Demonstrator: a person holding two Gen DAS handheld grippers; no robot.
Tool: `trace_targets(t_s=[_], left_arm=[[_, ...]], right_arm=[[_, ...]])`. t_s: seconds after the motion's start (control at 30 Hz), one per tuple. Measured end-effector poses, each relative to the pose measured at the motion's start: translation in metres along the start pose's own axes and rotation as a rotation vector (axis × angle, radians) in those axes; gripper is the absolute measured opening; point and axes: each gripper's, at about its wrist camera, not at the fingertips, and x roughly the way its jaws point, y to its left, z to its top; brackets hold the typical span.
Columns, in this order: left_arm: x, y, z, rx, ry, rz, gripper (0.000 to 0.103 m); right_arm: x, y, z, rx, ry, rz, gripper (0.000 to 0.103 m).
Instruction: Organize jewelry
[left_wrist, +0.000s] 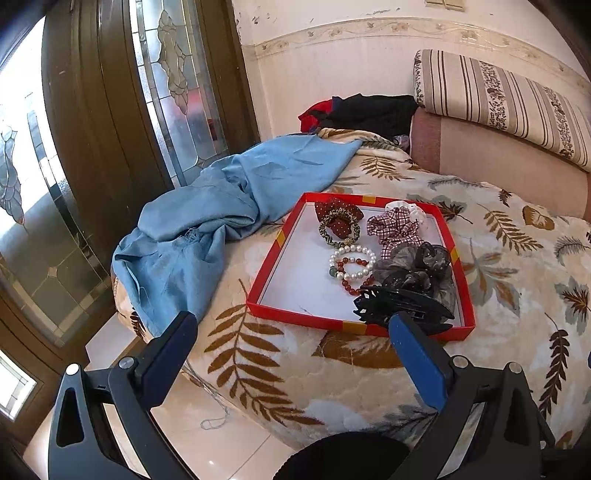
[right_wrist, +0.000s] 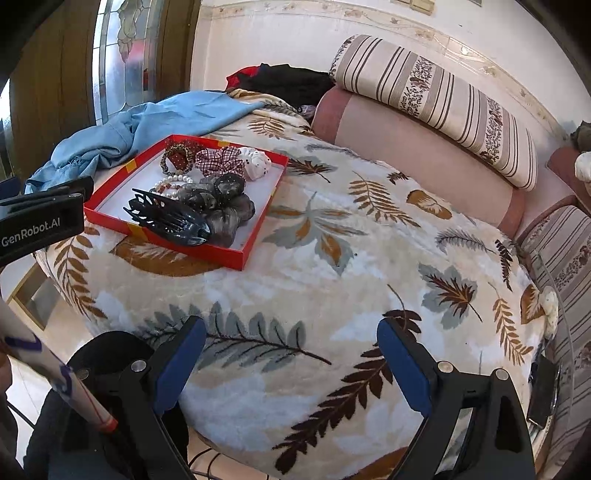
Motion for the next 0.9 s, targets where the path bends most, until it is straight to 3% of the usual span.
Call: trace_targets(t_s=[0.9], left_arm=[[-0.011, 0.052, 0.004, -0.137, -0.043, 0.005, 0.103]], right_arm=[[-0.033, 0.034, 0.006, -0.101, -0.040, -0.070, 0.096]])
